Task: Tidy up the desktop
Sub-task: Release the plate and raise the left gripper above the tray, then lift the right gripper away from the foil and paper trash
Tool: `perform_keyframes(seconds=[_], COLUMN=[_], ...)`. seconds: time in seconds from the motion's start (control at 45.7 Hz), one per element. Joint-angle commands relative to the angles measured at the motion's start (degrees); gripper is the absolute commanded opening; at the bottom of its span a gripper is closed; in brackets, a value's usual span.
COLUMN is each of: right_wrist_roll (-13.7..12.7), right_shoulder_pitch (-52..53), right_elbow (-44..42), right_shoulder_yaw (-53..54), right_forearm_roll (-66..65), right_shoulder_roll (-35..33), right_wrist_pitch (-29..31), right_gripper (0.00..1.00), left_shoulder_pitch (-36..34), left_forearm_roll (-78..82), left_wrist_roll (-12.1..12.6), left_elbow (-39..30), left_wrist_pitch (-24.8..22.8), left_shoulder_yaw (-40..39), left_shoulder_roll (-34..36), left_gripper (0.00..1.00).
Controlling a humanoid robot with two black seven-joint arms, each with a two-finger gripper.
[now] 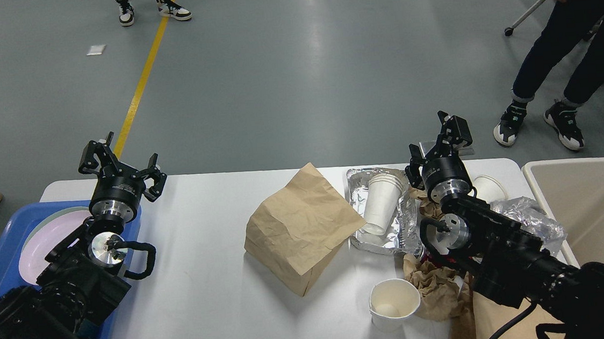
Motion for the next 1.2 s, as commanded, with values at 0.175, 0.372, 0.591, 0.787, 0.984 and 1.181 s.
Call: perform_keyframes(seconds=[0.175,0.372,0.591,0.787,0.984,1.181], right_wrist_roll=[-0.02,-0.02,-0.02,-0.02,-0.02,-0.37], right_shoulder_pitch=[-0.01,-0.01,-0.01,-0.01,0.17,0.69], right_elbow=[0.0,0.0,0.0,0.0,-0.18,0.97], right_shoulder_yaw=[-0.07,0.02,-0.07,0.02,0.11,0.37], right_forearm_roll=[0.0,0.0,0.0,0.0,0.0,0.09], right_shoulder_roll=[0.01,0.01,0.01,0.01,0.1,-0.16], right_wrist_pitch=[0.0,0.0,0.0,0.0,-0.09,0.53], right_gripper=[1.0,1.0,1.0,1.0,1.0,1.0], left_shoulder_pitch=[0.92,0.92,0.92,0.92,0.83,0.83], left_forearm_roll=[0.0,0.0,0.0,0.0,0.0,0.0], left_wrist_roll=[-3.94,-3.94,-3.94,-3.94,-3.94,-3.94], left_elbow=[0.1,0.01,0.01,0.01,0.01,0.01], left_wrist_pitch=[-2.86,-2.77,-2.77,-2.77,-2.77,-2.86], left_shoulder_yaw=[0.01,0.01,0.01,0.01,0.01,0.01], left_shoulder_roll=[-0.06,0.02,-0.06,0.02,-0.06,0.02], left_gripper=[0.96,0.96,0.96,0.96,0.96,0.96])
